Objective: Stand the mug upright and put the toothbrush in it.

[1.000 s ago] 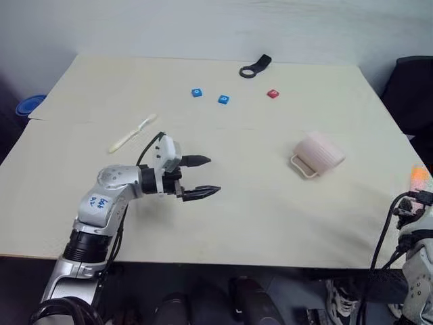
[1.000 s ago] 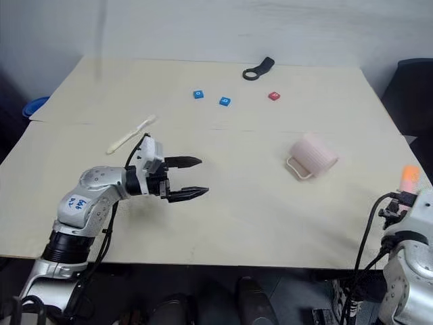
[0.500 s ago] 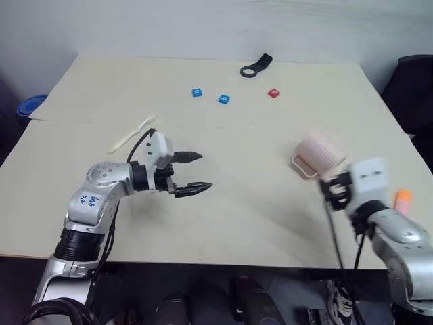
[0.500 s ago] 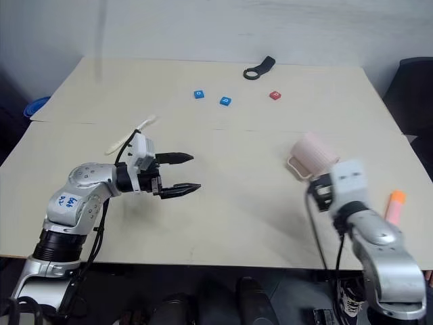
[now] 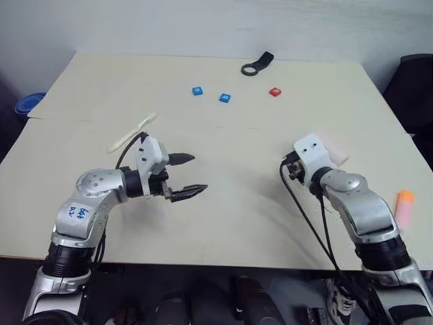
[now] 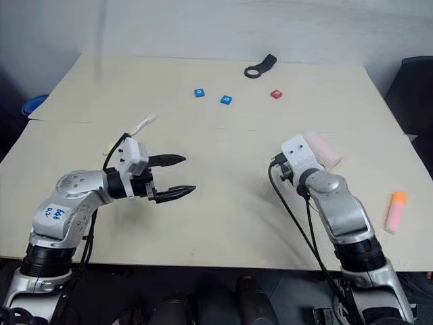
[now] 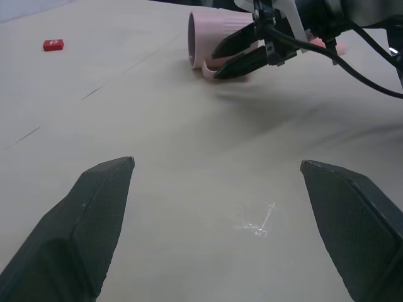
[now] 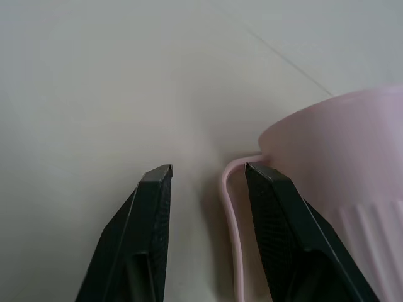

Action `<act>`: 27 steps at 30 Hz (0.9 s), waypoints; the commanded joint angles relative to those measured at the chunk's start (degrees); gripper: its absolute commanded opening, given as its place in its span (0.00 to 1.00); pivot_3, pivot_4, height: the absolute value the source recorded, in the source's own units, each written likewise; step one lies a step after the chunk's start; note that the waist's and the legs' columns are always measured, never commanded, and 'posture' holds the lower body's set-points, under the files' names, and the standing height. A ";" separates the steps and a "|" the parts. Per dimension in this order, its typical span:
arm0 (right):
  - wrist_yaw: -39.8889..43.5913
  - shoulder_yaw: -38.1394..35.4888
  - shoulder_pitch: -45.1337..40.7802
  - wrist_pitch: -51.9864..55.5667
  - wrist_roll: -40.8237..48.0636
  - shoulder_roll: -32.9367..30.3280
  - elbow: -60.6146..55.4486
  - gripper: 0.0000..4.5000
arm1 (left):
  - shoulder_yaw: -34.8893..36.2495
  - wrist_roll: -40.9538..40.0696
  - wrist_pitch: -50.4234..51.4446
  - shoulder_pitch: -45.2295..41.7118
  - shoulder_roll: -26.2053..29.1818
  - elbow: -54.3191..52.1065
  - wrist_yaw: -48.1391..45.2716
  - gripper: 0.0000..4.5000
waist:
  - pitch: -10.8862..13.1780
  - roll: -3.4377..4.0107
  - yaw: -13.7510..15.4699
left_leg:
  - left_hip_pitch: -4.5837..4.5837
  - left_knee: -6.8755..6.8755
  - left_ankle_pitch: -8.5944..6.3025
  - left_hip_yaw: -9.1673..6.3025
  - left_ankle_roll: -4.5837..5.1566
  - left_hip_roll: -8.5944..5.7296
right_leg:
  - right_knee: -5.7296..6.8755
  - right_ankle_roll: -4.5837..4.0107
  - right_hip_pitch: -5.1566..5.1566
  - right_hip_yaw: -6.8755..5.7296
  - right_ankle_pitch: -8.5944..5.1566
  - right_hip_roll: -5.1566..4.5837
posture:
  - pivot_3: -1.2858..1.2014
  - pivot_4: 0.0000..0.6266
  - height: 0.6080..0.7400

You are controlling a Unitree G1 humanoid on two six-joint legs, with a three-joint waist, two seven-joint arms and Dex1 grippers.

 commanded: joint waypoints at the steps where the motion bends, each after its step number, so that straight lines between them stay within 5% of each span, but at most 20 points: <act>1: 2.91 -0.43 -2.27 -1.69 -0.82 -1.31 5.59 0.41 | 2.66 -1.31 0.77 0.74 1.00 -3.75 1.46 1.00 | 0.00 0.00 -0.01 | 0.01 0.01 0.00 0.02 0.00 0.00 | 0.00 0.02 0.00 0.00 0.01 -0.01 | 0.52 0.24 1.00; 5: 6.52 -0.96 -4.62 -2.89 0.21 -0.39 11.43 0.41 | 3.03 -1.62 1.40 1.49 1.19 -4.87 2.20 1.00 | 0.00 0.00 -0.14 | 0.04 0.04 0.00 0.11 0.02 -0.01 | -0.02 0.15 0.01 -0.01 0.10 0.01 | 0.52 0.24 1.00; 13: 10.26 -2.32 -7.68 -6.13 0.71 1.49 18.43 0.00 | 2.89 -2.29 1.53 1.13 1.29 -5.54 2.01 1.00 | -0.08 -0.13 -0.24 | 0.09 0.05 0.00 0.19 0.02 0.04 | -0.03 0.22 0.02 -0.02 0.14 0.05 | 0.52 0.24 1.00; 17: 12.89 -5.25 -7.34 -7.27 3.77 2.97 16.20 0.00 | 2.83 -2.69 1.49 0.73 1.50 -5.39 1.82 1.00 | -0.12 -0.20 -0.23 | 0.08 0.05 -0.01 0.17 0.00 0.08 | -0.06 0.21 0.04 -0.02 0.14 0.11 | 0.52 0.24 1.00; 23: 17.01 -13.11 -7.63 -11.52 18.25 16.84 5.71 0.00 | 6.17 -4.53 2.43 0.51 3.46 -3.82 1.13 1.00 | -0.07 -0.12 -1.97 | 0.15 0.03 -0.06 0.20 -0.18 0.29 | 0.02 0.18 0.02 0.03 0.20 0.47 | 0.52 0.24 1.00; 27: 16.53 -10.15 -7.10 -22.07 17.80 26.74 9.03 0.00 | 7.54 -4.03 2.02 0.34 5.21 -2.51 1.02 1.00 | -0.03 -0.04 -2.17 | 0.13 -0.04 -0.03 0.02 -0.32 0.33 | 0.12 0.08 -0.16 0.10 0.18 0.60 | 0.52 0.24 1.00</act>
